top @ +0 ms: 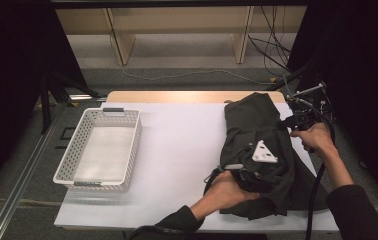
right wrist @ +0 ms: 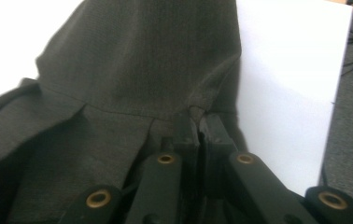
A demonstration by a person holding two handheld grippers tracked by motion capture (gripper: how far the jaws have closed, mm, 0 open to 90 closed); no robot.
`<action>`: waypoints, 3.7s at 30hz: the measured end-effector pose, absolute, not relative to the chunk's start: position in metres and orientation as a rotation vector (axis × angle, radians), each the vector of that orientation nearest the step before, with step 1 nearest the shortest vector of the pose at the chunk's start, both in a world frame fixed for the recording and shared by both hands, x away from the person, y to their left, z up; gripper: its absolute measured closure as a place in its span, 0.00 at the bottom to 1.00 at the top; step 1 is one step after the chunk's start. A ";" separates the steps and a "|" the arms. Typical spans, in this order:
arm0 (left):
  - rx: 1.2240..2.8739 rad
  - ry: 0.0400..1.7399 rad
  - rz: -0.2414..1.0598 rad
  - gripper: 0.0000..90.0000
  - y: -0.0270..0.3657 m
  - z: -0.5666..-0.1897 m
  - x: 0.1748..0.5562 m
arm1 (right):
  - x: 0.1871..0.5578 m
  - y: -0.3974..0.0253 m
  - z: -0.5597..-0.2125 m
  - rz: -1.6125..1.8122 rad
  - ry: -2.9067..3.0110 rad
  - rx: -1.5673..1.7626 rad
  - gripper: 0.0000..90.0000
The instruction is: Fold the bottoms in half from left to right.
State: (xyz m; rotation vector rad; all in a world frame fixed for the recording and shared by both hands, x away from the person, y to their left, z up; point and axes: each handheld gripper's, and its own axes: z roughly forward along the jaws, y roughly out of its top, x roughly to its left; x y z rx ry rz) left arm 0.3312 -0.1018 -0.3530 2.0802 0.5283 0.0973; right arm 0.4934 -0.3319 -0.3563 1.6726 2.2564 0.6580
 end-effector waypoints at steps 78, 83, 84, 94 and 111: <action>2.145 0.963 0.133 0.31 -0.033 -0.425 0.365 | 0.411 -0.403 -0.422 0.557 2.180 1.706 0.97; 2.211 0.978 0.106 0.28 -0.057 -0.442 0.372 | 0.410 -0.403 -0.419 0.606 2.169 1.722 0.74; 2.230 0.974 0.110 0.28 -0.061 -0.445 0.373 | 0.410 -0.404 -0.419 0.629 2.176 1.723 0.69; 2.306 1.037 0.111 0.25 -0.079 -0.467 0.383 | 0.411 -0.400 -0.423 0.660 2.188 1.738 0.57; 2.265 0.917 0.037 0.97 -0.074 -0.470 0.382 | 0.413 -0.400 -0.430 0.658 2.217 1.761 0.58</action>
